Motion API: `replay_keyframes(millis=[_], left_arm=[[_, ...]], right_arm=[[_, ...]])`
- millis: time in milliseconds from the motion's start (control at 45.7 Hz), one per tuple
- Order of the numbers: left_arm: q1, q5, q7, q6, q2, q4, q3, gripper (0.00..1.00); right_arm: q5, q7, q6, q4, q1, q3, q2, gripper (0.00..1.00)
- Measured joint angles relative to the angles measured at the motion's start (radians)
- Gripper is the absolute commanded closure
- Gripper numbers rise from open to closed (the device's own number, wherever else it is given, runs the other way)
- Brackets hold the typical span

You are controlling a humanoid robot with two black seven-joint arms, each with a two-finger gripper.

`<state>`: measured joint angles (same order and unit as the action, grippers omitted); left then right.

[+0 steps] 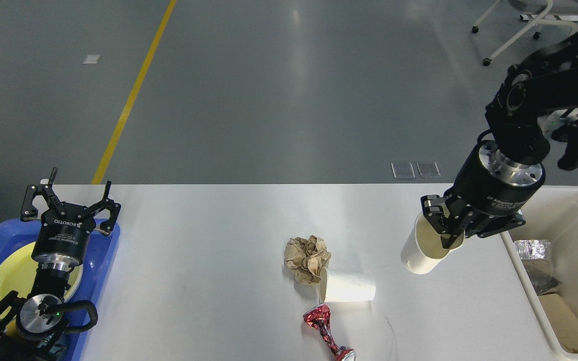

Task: Tidy desktop
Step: 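Carry the white cup over the white bin, then lower the cup into the bin and open the right gripper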

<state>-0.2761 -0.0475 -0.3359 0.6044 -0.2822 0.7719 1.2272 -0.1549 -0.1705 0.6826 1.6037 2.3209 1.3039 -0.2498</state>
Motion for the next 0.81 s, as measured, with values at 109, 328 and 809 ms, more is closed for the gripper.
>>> replay_keyframes(millis=[109, 328, 809], left_arm=[[0.0, 0.0, 0.0, 0.0, 0.0, 0.0, 0.0, 0.04], [0.0, 0.0, 0.0, 0.0, 0.0, 0.0, 0.0, 0.04], [0.0, 0.0, 0.0, 0.0, 0.0, 0.0, 0.0, 0.04]], right_arm=[[0.003, 0.0, -0.053, -0.058, -0.074, 0.051, -0.078, 1.0], [0.03, 0.0, -0.073, -0.294, -0.301, 0.082, -0.259, 1.0], [0.053, 0.002, -0.168, -1.025, -1.044, -0.26, -0.38, 1.0]])
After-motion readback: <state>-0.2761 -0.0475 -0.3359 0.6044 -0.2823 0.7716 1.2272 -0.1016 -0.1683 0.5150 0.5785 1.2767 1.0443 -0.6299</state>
